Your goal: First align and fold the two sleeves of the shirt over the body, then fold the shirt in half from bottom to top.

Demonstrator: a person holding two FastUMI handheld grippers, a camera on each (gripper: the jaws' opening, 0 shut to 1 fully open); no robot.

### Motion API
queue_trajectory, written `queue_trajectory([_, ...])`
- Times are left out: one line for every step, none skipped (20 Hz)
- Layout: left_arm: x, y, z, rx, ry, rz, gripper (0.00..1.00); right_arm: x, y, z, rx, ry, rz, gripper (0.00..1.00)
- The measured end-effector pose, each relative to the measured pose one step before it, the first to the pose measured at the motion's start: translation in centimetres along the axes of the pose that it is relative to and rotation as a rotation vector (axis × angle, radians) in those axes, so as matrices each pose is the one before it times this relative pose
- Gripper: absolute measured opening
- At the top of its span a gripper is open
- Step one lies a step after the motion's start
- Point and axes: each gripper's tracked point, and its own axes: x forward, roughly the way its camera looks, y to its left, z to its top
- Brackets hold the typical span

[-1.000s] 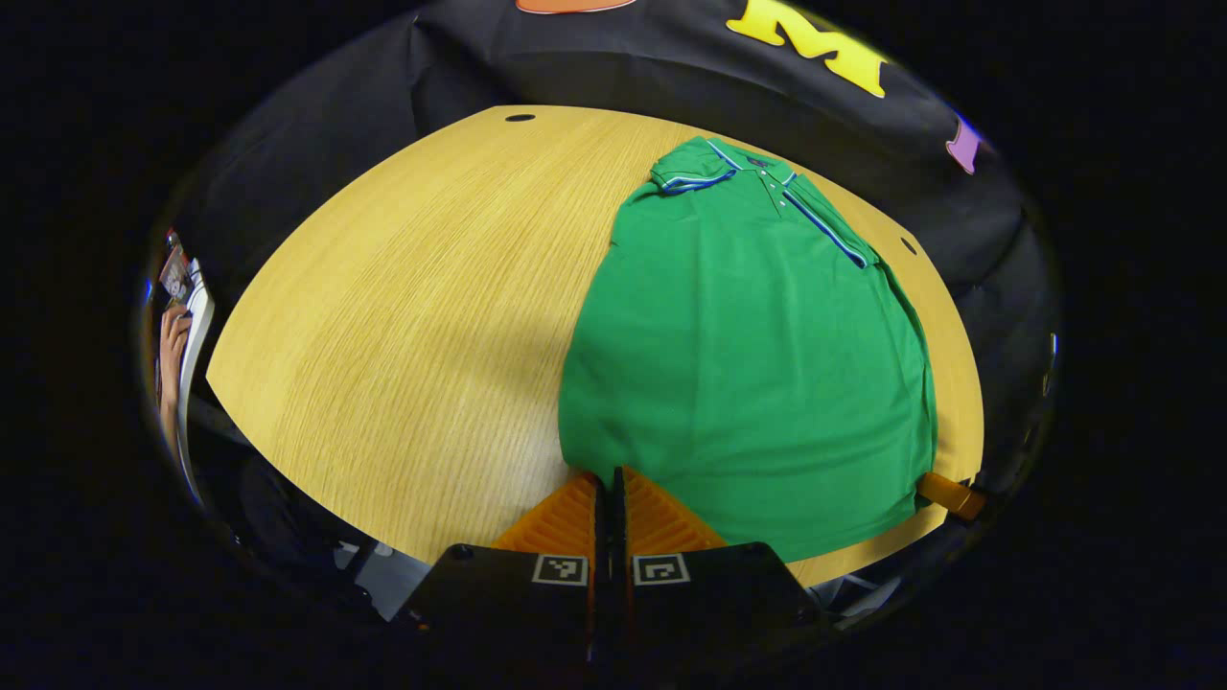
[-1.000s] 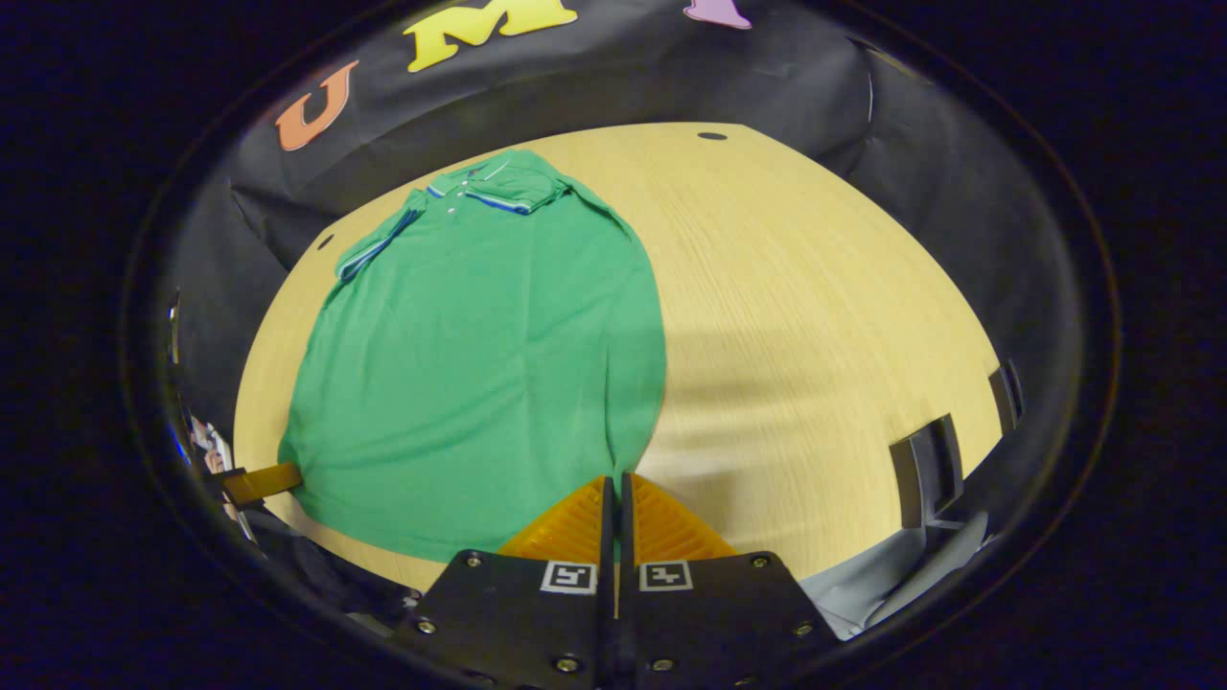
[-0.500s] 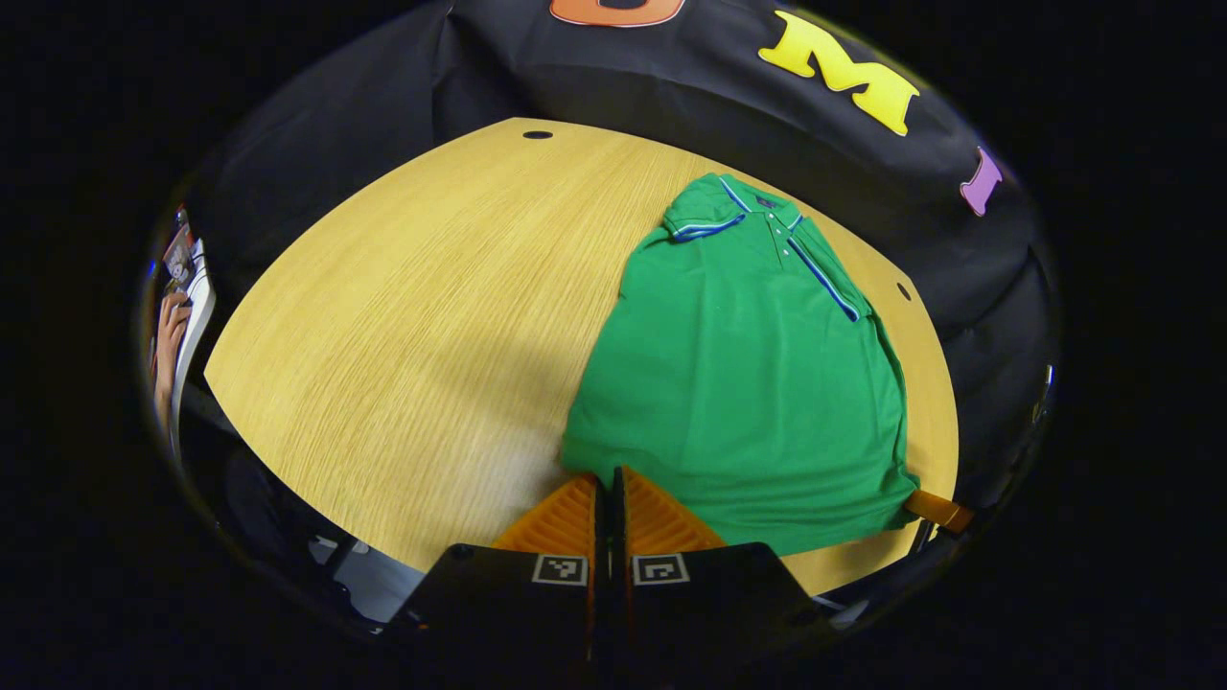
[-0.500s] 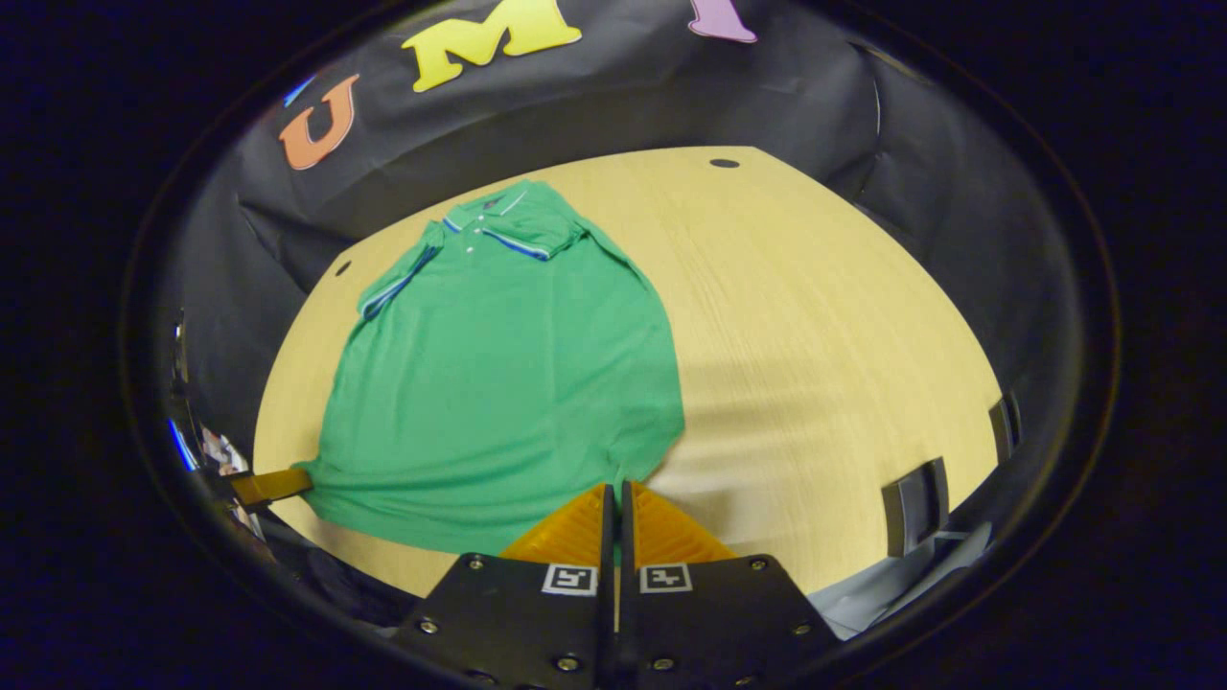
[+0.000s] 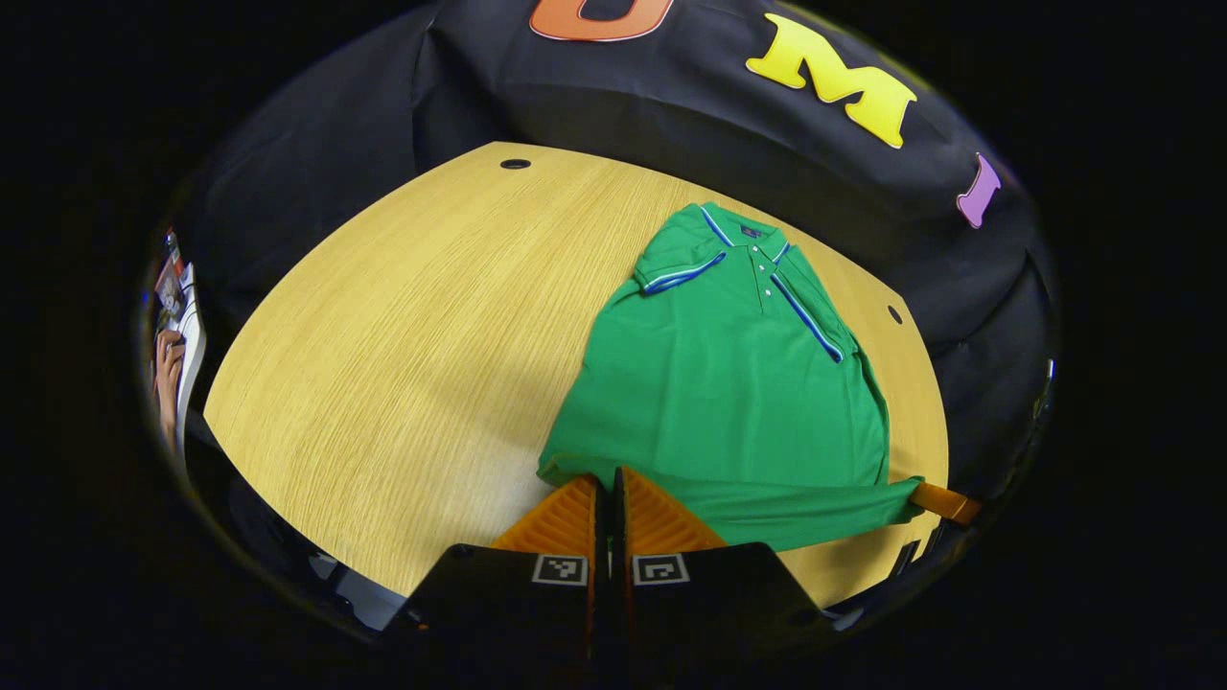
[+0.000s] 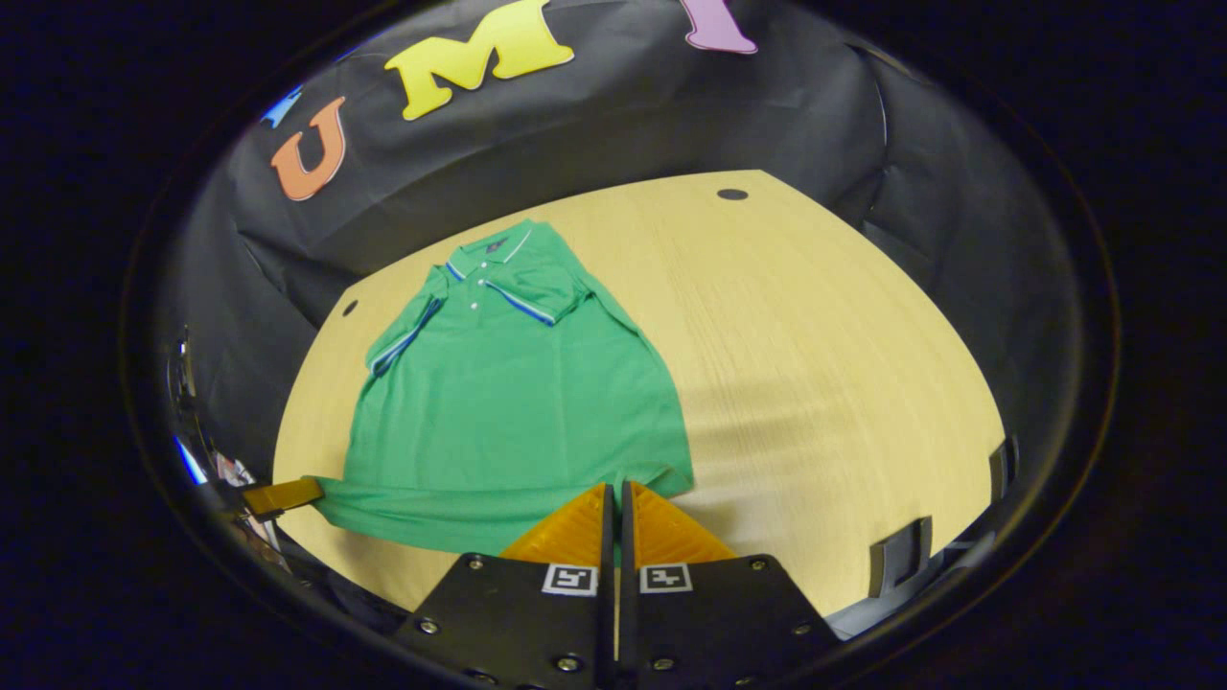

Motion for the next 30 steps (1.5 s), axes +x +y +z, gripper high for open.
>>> queue_trajectory([0.064, -0.207, 0.557, 0.00074, -0.00539, 0.00036, 0.03, 0.087, 0.176, 0.777, -0.00417, -0.00833, 0.00479, 0.02])
queue_trajectory([0.208, -0.324, 0.660, -0.00025, -0.00707, -0.00279, 0.03, 0.125, 0.170, 0.649, -0.00307, -0.00478, 0.00332, 0.02])
queue_trajectory([0.130, -0.182, 0.665, 0.00215, -0.00737, -0.00073, 0.03, 0.267, 0.175, 0.805, -0.00341, -0.00608, 0.00611, 0.02])
queue_trajectory([0.159, -0.153, 0.600, 0.00120, -0.00777, -0.00080, 0.03, 0.258, 0.177, 0.617, -0.00373, -0.00383, 0.00360, 0.02])
queue_trajectory([0.157, -0.184, 0.573, -0.00304, -0.00383, -0.00187, 0.03, 0.300, 0.124, 0.566, -0.00393, -0.00203, 0.00418, 0.02])
queue_trajectory([0.230, -0.149, 0.645, -0.00485, -0.00291, -0.00115, 0.03, 0.346, 0.121, 0.653, -0.00278, -0.00394, 0.00367, 0.02])
queue_trajectory([0.256, -0.066, 0.490, -0.00253, -0.00311, 0.00086, 0.03, 0.303, 0.090, 0.575, -0.00280, -0.00203, 0.00308, 0.02])
queue_trajectory([0.406, -0.112, 0.498, -0.00078, -0.00161, -0.00078, 0.03, 0.413, 0.073, 0.625, -0.00174, -0.00368, 0.00263, 0.02])
queue_trajectory([0.298, -0.077, 0.516, 0.00294, -0.00279, 0.00099, 0.03, 0.285, 0.129, 0.554, 0.00103, -0.00348, 0.00432, 0.02])
queue_trajectory([0.294, 0.000, 0.572, 0.00302, -0.00459, 0.00368, 0.03, 0.361, 0.063, 0.570, -0.00180, -0.00250, 0.00350, 0.02])
queue_trajectory([0.203, -0.022, 0.624, -0.00186, -0.00602, 0.00159, 0.03, 0.301, 0.074, 0.554, -0.00325, -0.00456, 0.00214, 0.02])
queue_trajectory([0.267, -0.149, 0.617, -0.00365, -0.00510, 0.00076, 0.03, 0.314, 0.073, 0.570, -0.00218, -0.00409, 0.00331, 0.02])
queue_trajectory([0.229, -0.102, 0.594, 0.00016, -0.00417, 0.00058, 0.03, 0.369, 0.081, 0.592, -0.00337, -0.00239, 0.00340, 0.02])
queue_trajectory([0.252, -0.081, 0.525, 0.00437, -0.00601, 0.00305, 0.03, 0.317, 0.059, 0.571, -0.00471, -0.00332, 0.00332, 0.02])
queue_trajectory([0.218, -0.089, 0.478, 0.00499, -0.00508, 0.00075, 0.03, 0.321, 0.093, 0.704, -0.00546, -0.00637, 0.00307, 0.02])
queue_trajectory([0.298, -0.184, 0.498, 0.00323, -0.00314, -0.00099, 0.03, 0.403, 0.099, 0.665, -0.00626, -0.00554, 0.00332, 0.02])
queue_trajectory([0.231, -0.104, 0.527, 0.00425, -0.00244, 0.00104, 0.03, 0.356, 0.136, 0.633, -0.00462, -0.00644, 0.00300, 0.02])
queue_trajectory([0.245, -0.062, 0.389, 0.00554, -0.00274, 0.00210, 0.03, 0.260, 0.135, 0.702, -0.00335, -0.00627, 0.00388, 0.02])
queue_trajectory([0.252, -0.089, 0.571, 0.00515, -0.00616, 0.00200, 0.03, 0.255, 0.137, 0.447, -0.00292, -0.00291, 0.00468, 0.02])
queue_trajectory([0.077, -0.095, 0.597, 0.00269, -0.00669, -0.00131, 0.03, 0.141, 0.223, 0.579, -0.00348, -0.00525, 0.00459, 0.02])
queue_trajectory([0.135, -0.038, 0.649, 0.00267, -0.00884, 0.00120, 0.03, 0.216, 0.078, 0.452, -0.00748, -0.00507, 0.00345, 0.02])
queue_trajectory([0.288, -0.028, 0.565, 0.00005, -0.00773, -0.00005, 0.03, 0.225, 0.074, 0.502, -0.00751, -0.00591, 0.00214, 0.02])
queue_trajectory([0.171, -0.034, 0.627, -0.00420, -0.00648, 0.00044, 0.03, 0.361, 0.122, 0.410, -0.00456, -0.00077, 0.00339, 0.02])
queue_trajectory([0.238, -0.007, 0.697, -0.00397, -0.00540, -0.00011, 0.03, 0.380, 0.120, 0.443, 0.00160, 0.00091, 0.00537, 0.02])
queue_trajectory([0.354, -0.037, 0.543, -0.00173, -0.00399, -0.00110, 0.03, 0.412, -0.020, 0.592, 0.00444, -0.00435, 0.00364, 0.02])
queue_trajectory([0.407, -0.028, 0.534, 0.00035, -0.00483, 0.00238, 0.03, 0.374, 0.071, 0.660, 0.00146, -0.00654, 0.00324, 0.02])
queue_trajectory([0.352, -0.015, 0.555, -0.00030, -0.00619, 0.00084, 0.03, 0.337, 0.043, 0.691, -0.00177, -0.00850, 0.00147, 0.02])
queue_trajectory([0.362, -0.175, 0.578, -0.00021, -0.00703, -0.00094, 0.03, 0.477, 0.128, 0.724, -0.00383, -0.00614, 0.00186, 0.02])
queue_trajectory([0.402, -0.162, 0.620, 0.00165, -0.00571, 0.00001, 0.03, 0.417, 0.153, 0.661, -0.00523, -0.00522, 0.00377, 0.02])
queue_trajectory([0.471, -0.175, 0.538, 0.00227, -0.00483, -0.00026, 0.03, 0.559, 0.066, 0.661, -0.00834, -0.00575, 0.00100, 0.02])
